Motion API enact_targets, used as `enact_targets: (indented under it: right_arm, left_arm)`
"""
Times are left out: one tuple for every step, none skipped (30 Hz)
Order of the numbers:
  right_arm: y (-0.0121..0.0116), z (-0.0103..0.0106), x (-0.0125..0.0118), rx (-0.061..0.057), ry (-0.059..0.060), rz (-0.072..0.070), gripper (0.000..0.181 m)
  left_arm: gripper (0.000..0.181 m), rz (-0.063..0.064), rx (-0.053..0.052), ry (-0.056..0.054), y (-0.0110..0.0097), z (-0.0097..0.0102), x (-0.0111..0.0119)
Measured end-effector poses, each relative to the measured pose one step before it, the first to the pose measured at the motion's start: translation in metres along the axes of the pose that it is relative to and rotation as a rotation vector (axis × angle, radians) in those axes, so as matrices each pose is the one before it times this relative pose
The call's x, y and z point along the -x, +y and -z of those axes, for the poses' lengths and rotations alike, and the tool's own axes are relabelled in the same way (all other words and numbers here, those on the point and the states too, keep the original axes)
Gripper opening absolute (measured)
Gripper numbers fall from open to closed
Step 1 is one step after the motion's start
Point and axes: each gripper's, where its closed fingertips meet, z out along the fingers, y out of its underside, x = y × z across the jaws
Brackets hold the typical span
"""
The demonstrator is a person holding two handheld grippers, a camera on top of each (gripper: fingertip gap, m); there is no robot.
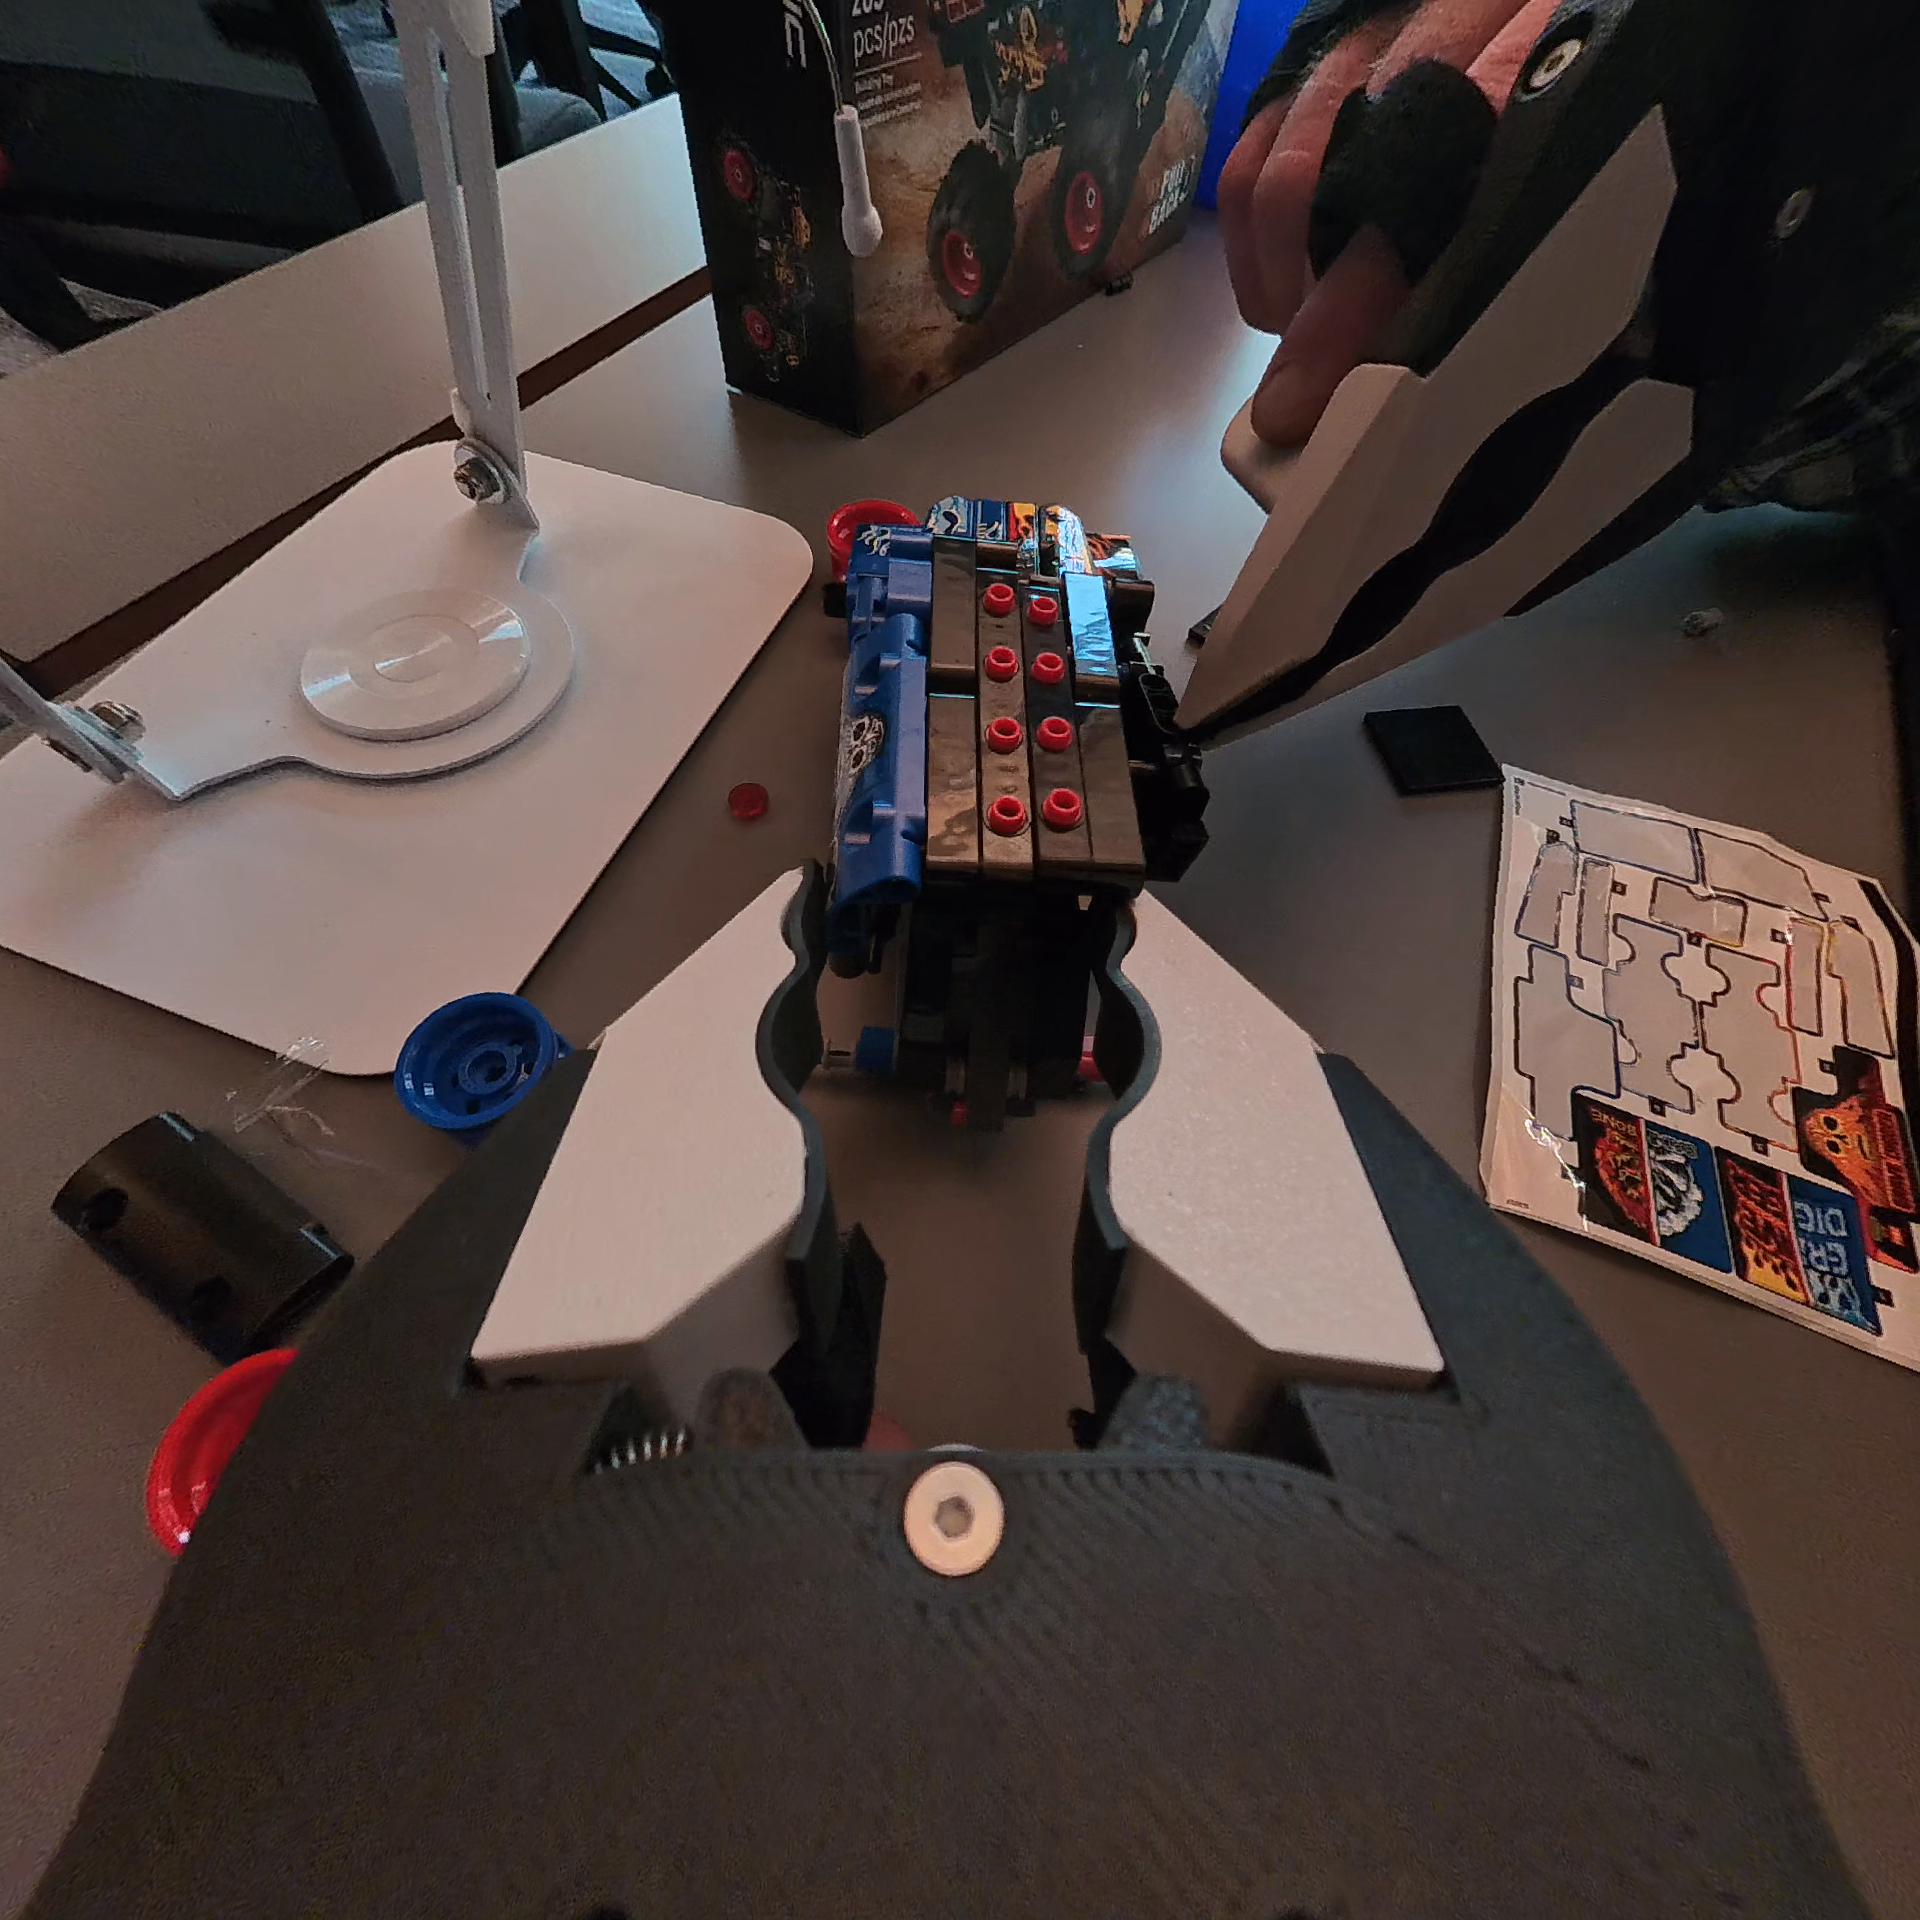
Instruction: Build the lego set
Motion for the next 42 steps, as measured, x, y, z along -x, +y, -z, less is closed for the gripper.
enact_targets:
  right_arm:
    - [0.00034, -0.00001, -0.00038, 0.0012, -0.0016, -0.0077, 0.0]
    - [0.00092, -0.00017, -0.00109, 0.0047, 0.0012, -0.0107, 0.0]
    - [0.00086, -0.00042, -0.00112, 0.005, 0.0029, -0.0103, 0.0]
    - [0.00038, -0.00028, -0.00094, 0.0032, 0.0022, -0.0108, 0.0]
    - [0.00052, -0.00058, -0.00044, 0.0062, -0.001, -0.0098, 0.004]
    - [0.00035, -0.00086, -0.00003, 0.0072, -0.0027, -0.0082, 0.009]
    - [0.00064, -0.0018, -0.00066, 0.0098, 0.0064, -0.0046, 0.022]
    - [0.00164, -0.0025, 0.00113, 0.0146, 0.0022, 0.0075, 0.021]
    - [0.00092, -0.00273, 0.00226, 0.0078, 0.001, 0.015, 0.023]
    - [0.0002, -0.00119, -0.00038, 0.0014, 0.0132, 0.0129, 0.025]
    - [0.00029, 0.00027, -0.00375, 0.0024, 0.0233, 0.006, 0.023]
    - [-0.00013, 0.0012, -0.00508, -0.0027, 0.0268, 0.002, 0.02]
    - [-0.00056, 0.00102, -0.00406, -0.0066, 0.0244, 0.0018, 0.02]
    - [-0.00032, 0.00015, -0.00356, -0.0014, 0.0286, 0.0073, 0.02]
    - [-0.00061, -0.00026, -0.00325, 0.0036, 0.0318, 0.0125, 0.02]
    - [-0.00104, -0.00061, -0.00224, 0.0022, 0.0224, 0.0103, 0.02]
    - [-0.00111, -0.00004, -0.00152, -0.0028, 0.0116, 0.0034, 0.02]
    - [-0.00006, 0.00026, -0.00211, -0.0019, 0.0095, -0.0057, 0.02]
    - [0.00046, 0.0002, -0.00191, -0.0003, 0.0051, -0.0112, 0.02]
    - [0.00025, 0.00007, -0.00052, 0.0001, -0.0017, -0.0108, 0.02]
    - [0.00003, -0.00008, 0.00043, 0.0012, -0.004, -0.0023, 0.02]
    - [-0.00008, -0.00011, 0.00018, -0.0004, 0.0003, 0.0032, 0.019]
    - [0.0, -0.00004, -0.00001, -0.0038, -0.001, -0.006, 0.02]
    - [-0.00008, -0.00013, -0.00004, -0.005, -0.0026, -0.0101, 0.02]
    - [-0.00013, -0.0003, -0.0005, -0.005, 0.0006, -0.0075, 0.02]
    - [-0.00014, -0.00031, -0.00052, -0.0046, 0.0011, -0.0101, 0.02]
    - [-0.00011, -0.00025, -0.00019, -0.0032, -0.002, -0.0096, 0.02]
    - [0.00005, -0.0002, -0.00023, -0.0013, 0.0002, -0.0031, 0.021]
    - [-0.00003, -0.00063, -0.00025, 0.001, 0.0041, 0.0014, 0.024]
    - [0.00043, -0.00118, -0.00016, 0.0062, 0.0081, 0.0056, 0.027]
    - [0.00026, -0.001, -0.00044, 0.0046, 0.0114, 0.0084, 0.026]
    - [0.0003, -0.00057, -0.00086, 0.0034, 0.0098, 0.0065, 0.024]
    - [0.00036, -0.00009, -0.00071, 0.0024, 0.0051, 0.0014, 0.022]
    - [0.00044, -0.00003, -0.00053, 0.0034, -0.0017, -0.0063, 0.021]
    - [0.00008, 0.00024, -0.00003, 0.0003, -0.0053, -0.0083, 0.021]
    - [-0.00021, 0.0003, 0.00036, -0.0086, -0.0038, -0.0036, 0.021]
    - [0.00002, 0.00034, 0.00048, -0.011, -0.0032, 0.0002, 0.021]
    - [0.00004, 0.00035, 0.00059, -0.0078, -0.0093, -0.0075, 0.021]
    - [-0.00024, 0.00078, 0.0001, -0.0093, -0.0134, -0.0164, 0.021]
    - [-0.00061, 0.00108, 0.00047, -0.0165, -0.0154, -0.0149, 0.021]
    - [-0.00038, 0.00145, 0.00084, -0.0209, -0.0162, -0.0093, 0.021]
    - [0.00021, 0.00114, 0.00054, -0.0116, -0.01, 0.0015, 0.022]
  left_arm:
    - [0.05, -0.0004, 0.0001, -0.0008, 0.00003, 0.00003, 0.0]
    - [0.05, -0.003, 0.0016, -0.0055, 0.00004, -0.00007, 0.00042]
    - [0.05, -0.0038, 0.0015, -0.0102, -0.00005, -0.00019, 0.0011]
    - [0.05, -0.0013, 0.0023, -0.0029, 0.00019, 0.00013, 0.00055]
    - [0.05, 0.0019, 0.0001, -0.0001, 0.00006, 0.00011, 0.0004]
    - [0.05, 0.0046, -0.0018, 0.0008, -0.00002, -0.00007, 0.00018]
    - [0.05, 0.0077, -0.0019, 0.0007, -0.00015, -0.00006, 0.00048]
    - [0.05, 0.0104, -0.0035, 0.003, -0.00037, -0.0001, 0.00028]
    - [0.05, 0.0173, -0.0054, 0.0038, -0.00057, 0.00003, 0.00047]
    - [0.05, 0.0221, -0.0022, 0.0034, -0.00018, 0.00017, 0.00118]
    - [0.05, 0.0291, -0.0087, 0.0073, -0.00107, 0.00058, 0.00106]
    - [0.05, 0.0422, -0.0141, 0.0161, -0.00205, 0.00056, 0.00028]
    - [0.05, 0.0417, -0.0112, 0.0159, -0.00167, 0.00065, 0.00041]
    - [0.05, 0.0354, -0.0112, 0.0058, -0.00166, 0.00096, 0.00181]
    - [0.05, 0.0405, -0.01, 0.0066, -0.00143, 0.00117, 0.00174]
    - [0.05, 0.042, -0.0061, 0.0116, -0.00076, 0.00109, 0.0013]
    - [0.05, 0.0409, 0.0022, 0.0161, 0.00072, 0.00059, 0.00057]
    - [0.049, 0.0375, -0.0029, 0.0119, 0.00032, 0.00002, 0.00069]
    - [0.049, 0.0365, -0.0058, 0.0106, -0.00041, -0.00046, 0.0007]
    - [0.05, 0.0246, -0.0015, 0.0094, 0.00017, -0.00056, 0.00042]
    - [0.05, 0.0127, 0.0008, 0.0056, 0.00033, -0.00037, 0.00024]
    - [0.049, 0.004, 0.0008, 0.0006, 0.00022, -0.00012, 0.00018]
    - [0.049, 0.0037, -0.0015, 0.0003, -0.00015, 0.00017, 0.00001]
    - [0.049, 0.0041, 0.001, 0.001, 0.00035, -0.00001, 0.00021]
    - [0.049, 0.0069, -0.0014, 0.0026, -0.0001, 0.00023, 0.00008]
    - [0.05, 0.0075, -0.0023, 0.0027, -0.00025, 0.00019, 0.00027]
    - [0.049, 0.0096, -0.002, 0.0032, -0.00016, 0.00019, 0.00035]
    - [0.049, 0.0051, -0.0016, 0.002, -0.00012, 0.0001, 0.00014]
    - [0.05, 0.0017, -0.0009, 0.0005, -0.0002, 0.00012, 0.00003]
    - [0.05, 0.01, -0.0031, 0.0045, -0.0005, 0.00019, 0.00003]
    - [0.049, 0.013, -0.0026, 0.0046, -0.00014, 0.00001, 0.00035]
    - [0.05, 0.0011, 0.0005, 0.0019, 0.00022, 0.00007, 0.00021]
    - [0.05, 0.0, 0.002, 0.0003, 0.00028, -0.00016, -0.00006]
    - [0.05, -0.0018, 0.0007, -0.0017, 0.00016, -0.00033, 0.00002]
    - [0.049, 0.0011, -0.0001, 0.001, -0.00002, -0.00005, -0.00004]
    - [0.049, -0.0005, 0.0009, 0.001, 0.00009, -0.00007, -0.00013]
    - [0.05, -0.0008, 0.0014, 0.0004, 0.0002, -0.00016, -0.00019]
    - [0.049, -0.0031, 0.0012, -0.0011, 0.00021, -0.00015, -0.00021]
    - [0.049, -0.0019, 0.0004, 0.0001, 0.0001, -0.00024, -0.0003]
    - [0.049, 0.0041, -0.0004, 0.006, -0.00013, -0.00038, -0.00087]
    - [0.049, 0.0039, 0.0022, 0.009, 0.00055, -0.00062, -0.00106]
    - [0.049, 0.0032, 0.0009, 0.0058, 0.00032, -0.00101, -0.00087]
